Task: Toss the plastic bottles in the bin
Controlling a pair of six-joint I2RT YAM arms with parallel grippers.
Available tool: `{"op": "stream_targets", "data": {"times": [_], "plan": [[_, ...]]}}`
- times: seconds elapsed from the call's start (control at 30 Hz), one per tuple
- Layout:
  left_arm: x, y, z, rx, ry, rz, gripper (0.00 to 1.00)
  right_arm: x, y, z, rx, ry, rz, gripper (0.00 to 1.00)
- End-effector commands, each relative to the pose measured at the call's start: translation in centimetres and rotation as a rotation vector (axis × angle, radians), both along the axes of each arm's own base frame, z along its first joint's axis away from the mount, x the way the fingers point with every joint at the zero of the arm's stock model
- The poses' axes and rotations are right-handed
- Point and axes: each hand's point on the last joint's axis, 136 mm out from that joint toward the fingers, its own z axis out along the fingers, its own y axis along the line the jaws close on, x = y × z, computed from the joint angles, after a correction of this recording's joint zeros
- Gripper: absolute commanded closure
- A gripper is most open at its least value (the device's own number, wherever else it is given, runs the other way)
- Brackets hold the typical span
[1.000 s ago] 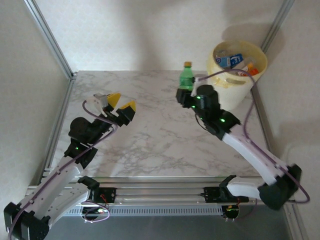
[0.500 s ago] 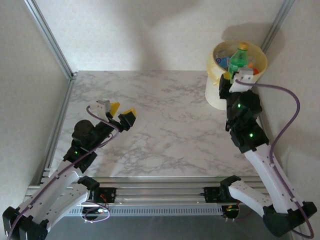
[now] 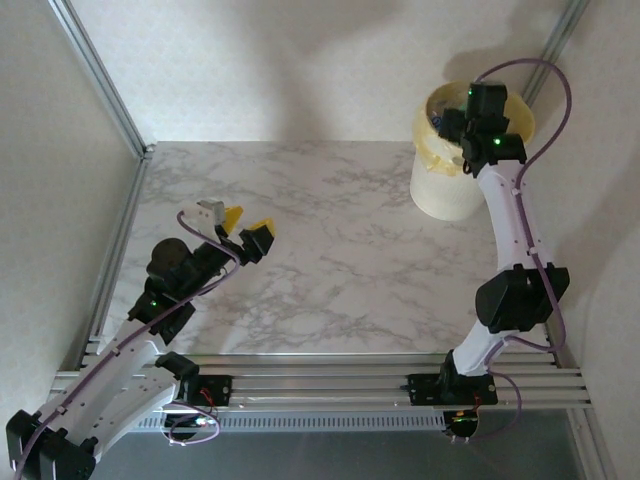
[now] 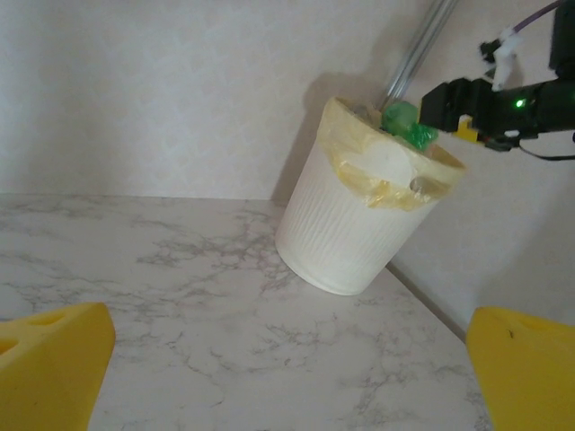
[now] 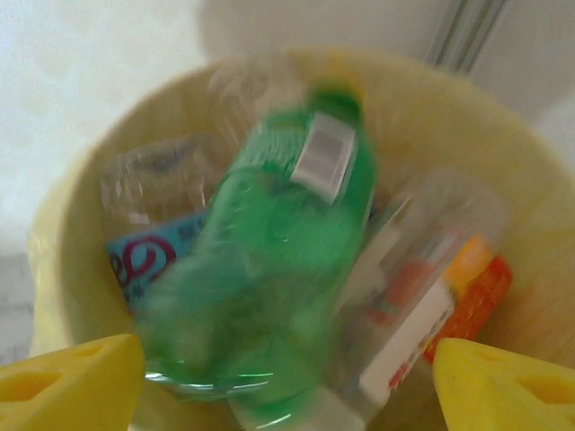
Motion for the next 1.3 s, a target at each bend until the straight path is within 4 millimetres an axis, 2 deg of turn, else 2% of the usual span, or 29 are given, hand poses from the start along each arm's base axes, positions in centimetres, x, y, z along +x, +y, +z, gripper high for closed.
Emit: {"op": "stream_targets", "data": {"times": [0.0,0.17,0.27,0.33,0.4,0.5,0.63,0.77,0.93,1.03,1.1,1.27], "plan": [[-0.5,-0.3,1.8,0.003,-0.039,-0.022,0.00,-3.1,0.4,2.8,0.057,-0.049,0.011,0.14],[-0.3,-0.4,1.8,0.003,-0.038,-0.020,0.00,-6.9,0.1,5.9,0.084,-0.144,0.014,0.13],[0.0,-0.3,1.6,0.004,-0.032,-0.010,0.01,-9.7,0.5,7.1,0.121,-0.190,0.036,0.09],[0.3,-0.1,1.2,0.005,-0.021,0.011,0.00,-11.4,0.9,7.3,0.149,-0.204,0.063,0.03],[0.9,0.8,0.6,0.003,0.000,0.070,0.00,-13.2,1.4,6.6,0.169,-0.204,0.095,0.01],[1.5,3.0,-0.2,-0.019,0.015,0.196,0.00,-15.5,2.2,4.4,0.210,-0.176,0.140,0.01],[1.8,5.4,-1.6,-0.036,0.027,0.320,0.00,-18.2,2.0,0.9,0.225,-0.153,0.129,0.01],[3.1,8.5,-4.3,-0.026,0.093,0.479,0.00,-20.2,2.7,-2.5,0.272,-0.123,0.160,0.01],[3.6,13.1,-8.5,0.034,0.138,0.708,0.00,-20.9,2.7,-8.1,0.264,-0.060,0.160,0.01],[3.3,15.6,-9.5,0.066,0.101,0.844,0.00,-20.7,2.7,-10.8,0.237,-0.064,0.174,0.01],[3.1,16.5,-9.8,0.091,0.065,0.888,0.00,-20.3,2.5,-12.4,0.220,-0.068,0.169,0.01],[2.1,18.3,-10.1,0.175,-0.035,0.982,0.00,-19.2,1.5,-14.5,0.175,-0.122,0.123,0.01]]}}
